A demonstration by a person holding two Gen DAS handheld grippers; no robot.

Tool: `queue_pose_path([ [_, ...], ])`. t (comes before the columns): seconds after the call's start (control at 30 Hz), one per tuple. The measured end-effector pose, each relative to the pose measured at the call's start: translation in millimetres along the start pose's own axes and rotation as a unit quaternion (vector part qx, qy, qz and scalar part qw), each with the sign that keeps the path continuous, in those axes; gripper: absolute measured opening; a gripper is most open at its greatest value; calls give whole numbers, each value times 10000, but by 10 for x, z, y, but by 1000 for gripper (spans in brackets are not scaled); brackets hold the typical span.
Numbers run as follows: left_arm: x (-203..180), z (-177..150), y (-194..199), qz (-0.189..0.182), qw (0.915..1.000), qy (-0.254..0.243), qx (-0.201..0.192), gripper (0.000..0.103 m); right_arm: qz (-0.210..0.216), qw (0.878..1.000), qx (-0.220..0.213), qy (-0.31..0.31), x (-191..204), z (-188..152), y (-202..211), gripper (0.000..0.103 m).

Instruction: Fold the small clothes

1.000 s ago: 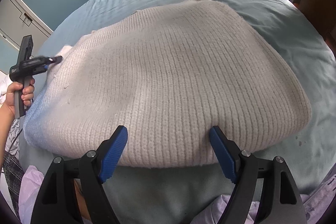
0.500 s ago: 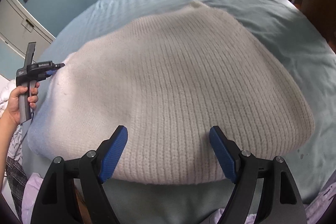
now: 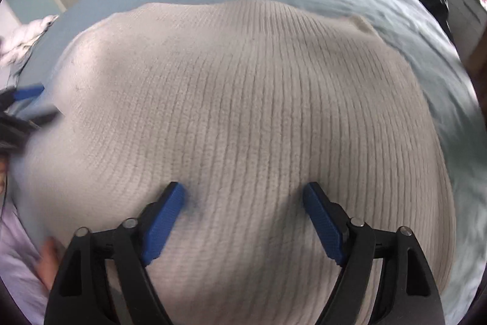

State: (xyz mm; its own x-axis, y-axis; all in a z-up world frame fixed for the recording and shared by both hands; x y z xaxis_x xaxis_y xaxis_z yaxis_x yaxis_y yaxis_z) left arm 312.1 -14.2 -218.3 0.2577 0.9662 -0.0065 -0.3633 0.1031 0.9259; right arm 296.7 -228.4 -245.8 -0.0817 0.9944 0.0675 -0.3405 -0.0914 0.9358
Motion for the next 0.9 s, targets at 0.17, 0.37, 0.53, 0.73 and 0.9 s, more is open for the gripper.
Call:
queue_pose_path([
  [0.17,427,0,-1,-185,9907,1320,287,103,-922,9746,-488,-1983,-1110,7,449,79],
  [0.37,317,32,372,1390,9895,177,351,103,-263,9345,574,-3504,-1950,-397,54,85],
  [0.53,406,-175,847,1505,9853,643,487,103,-294,8764,102,-4806,-2222,-678,439,85],
  [0.73,335,-664,1683,2461,9670,649,-107,103,877,8674,76,-4897,-1781,-1017,819,86],
  [0.9,347,-1164,1605,920,9857,1407,-130,103,1853,8358,251,-5162,-1518,-1386,858,86],
])
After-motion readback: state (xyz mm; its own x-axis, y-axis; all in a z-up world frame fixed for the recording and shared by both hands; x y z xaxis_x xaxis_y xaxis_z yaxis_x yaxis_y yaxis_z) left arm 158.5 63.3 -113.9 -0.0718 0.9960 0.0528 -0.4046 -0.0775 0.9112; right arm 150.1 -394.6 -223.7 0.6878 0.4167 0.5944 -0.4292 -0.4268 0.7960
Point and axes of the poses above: each gripper's, at about its wrist camera, not at the fingertips, and y roughly against the way its jaws point, x to its left, z to its top, the point moved 3 cm from there along -y, roughly the way its jaws point, and after that the axes turned 5 degrees about -y, right-handed, at the moved point
